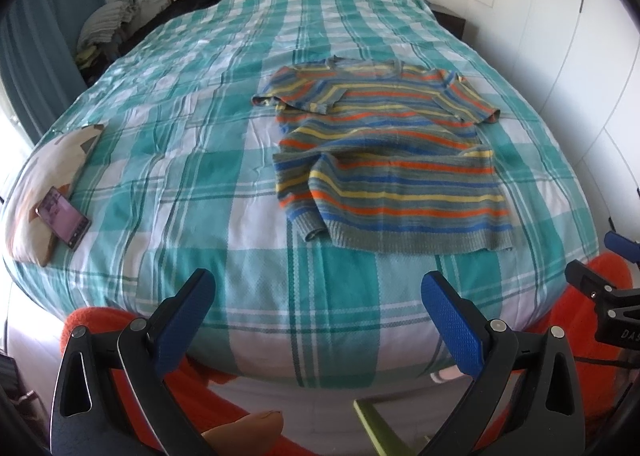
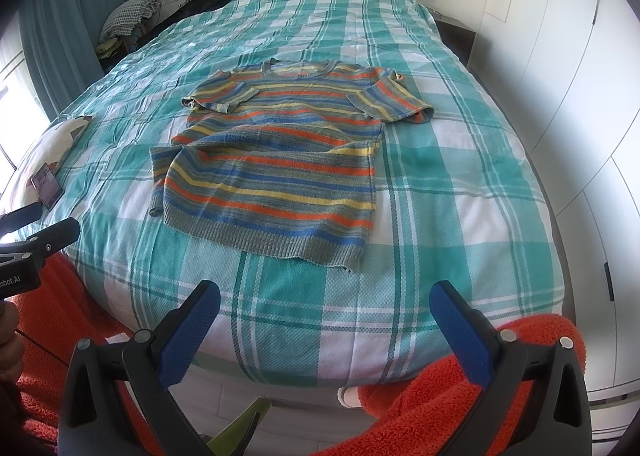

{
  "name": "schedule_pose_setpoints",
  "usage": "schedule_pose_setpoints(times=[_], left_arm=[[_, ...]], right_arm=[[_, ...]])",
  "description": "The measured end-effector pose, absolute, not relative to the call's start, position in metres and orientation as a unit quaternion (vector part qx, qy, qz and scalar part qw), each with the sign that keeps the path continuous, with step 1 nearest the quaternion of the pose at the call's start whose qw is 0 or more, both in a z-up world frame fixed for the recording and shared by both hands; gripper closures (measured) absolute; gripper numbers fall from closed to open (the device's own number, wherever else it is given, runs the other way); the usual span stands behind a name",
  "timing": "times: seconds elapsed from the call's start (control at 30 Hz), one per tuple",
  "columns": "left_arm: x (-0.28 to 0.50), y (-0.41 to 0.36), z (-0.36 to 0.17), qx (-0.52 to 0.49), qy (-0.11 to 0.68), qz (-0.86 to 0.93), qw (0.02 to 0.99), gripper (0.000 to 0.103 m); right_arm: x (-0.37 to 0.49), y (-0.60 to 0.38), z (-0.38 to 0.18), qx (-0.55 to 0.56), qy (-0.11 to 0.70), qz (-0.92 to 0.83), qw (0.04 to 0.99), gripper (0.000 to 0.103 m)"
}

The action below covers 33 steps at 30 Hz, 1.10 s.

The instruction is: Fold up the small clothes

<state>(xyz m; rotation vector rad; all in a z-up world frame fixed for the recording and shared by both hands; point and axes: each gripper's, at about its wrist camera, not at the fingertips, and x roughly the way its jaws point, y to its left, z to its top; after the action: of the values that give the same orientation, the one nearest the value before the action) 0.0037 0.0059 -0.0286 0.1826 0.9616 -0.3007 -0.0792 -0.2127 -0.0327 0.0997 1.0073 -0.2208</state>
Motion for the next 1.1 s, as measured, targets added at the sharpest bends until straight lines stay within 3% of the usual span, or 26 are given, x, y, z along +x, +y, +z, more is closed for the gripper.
schedule_pose_setpoints(times=[1.1], left_arm=[[0.0035,0.0033,-0.0276,0.079,0.466,-0.147,0.869,0.000]], right_arm=[[-0.0797,-0.2121,-0.0334,0.049,0.482,-0.105,0.869,0.000]])
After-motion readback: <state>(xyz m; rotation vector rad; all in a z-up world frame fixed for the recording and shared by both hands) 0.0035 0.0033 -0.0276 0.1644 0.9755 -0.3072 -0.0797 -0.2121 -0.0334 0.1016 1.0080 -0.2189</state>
